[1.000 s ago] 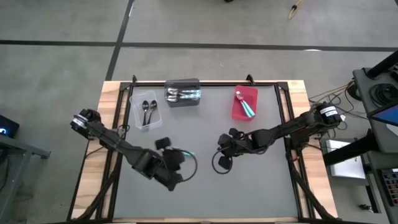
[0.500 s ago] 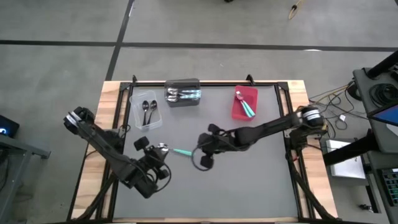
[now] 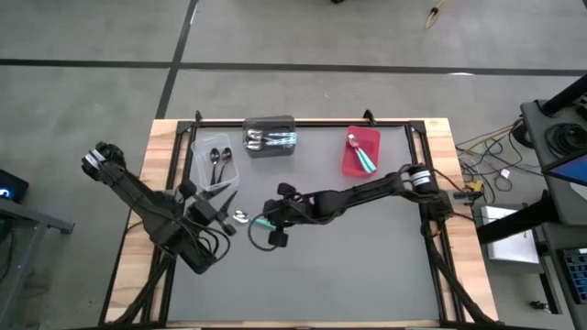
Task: Sort silverware by color (type)
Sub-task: Put the green spoon into the red bin, then return to Home Position
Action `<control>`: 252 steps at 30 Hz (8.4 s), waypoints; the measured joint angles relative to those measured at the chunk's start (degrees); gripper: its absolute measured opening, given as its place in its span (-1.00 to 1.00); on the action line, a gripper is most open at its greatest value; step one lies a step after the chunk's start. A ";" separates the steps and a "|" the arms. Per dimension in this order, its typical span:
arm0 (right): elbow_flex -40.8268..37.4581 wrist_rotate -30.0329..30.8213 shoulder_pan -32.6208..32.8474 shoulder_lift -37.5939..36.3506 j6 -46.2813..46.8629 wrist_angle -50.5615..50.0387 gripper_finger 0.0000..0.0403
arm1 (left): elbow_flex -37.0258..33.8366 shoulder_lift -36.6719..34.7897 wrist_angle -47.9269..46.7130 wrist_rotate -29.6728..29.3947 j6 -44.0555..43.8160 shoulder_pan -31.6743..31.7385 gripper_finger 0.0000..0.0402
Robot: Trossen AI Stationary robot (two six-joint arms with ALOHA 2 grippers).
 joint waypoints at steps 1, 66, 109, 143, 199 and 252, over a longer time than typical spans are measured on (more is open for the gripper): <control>0.65 0.02 -0.08 0.85 -0.67 0.42 -0.96 | -0.77 -0.77 -0.08 -0.47 0.03 0.01 -0.51; 15.77 -3.76 -2.65 11.57 5.23 -23.20 -0.83 | -4.93 -3.97 1.97 -4.42 1.58 -0.08 -0.51; -27.08 -7.05 -44.72 -29.72 24.03 -38.28 -0.83 | -4.90 -4.01 2.21 -4.29 1.78 0.02 -0.51; -30.72 -7.92 -47.19 -24.17 16.58 -29.54 -0.83 | -4.90 -3.99 2.30 -4.40 1.78 0.02 -0.51; -26.13 -1.14 -40.36 -33.59 13.29 -32.80 -0.34 | -0.31 -4.25 7.57 7.21 6.86 1.57 -0.51; -26.15 7.66 -31.78 -43.12 -5.23 -19.31 -0.47 | -14.68 -6.87 17.55 64.21 32.35 75.36 -0.62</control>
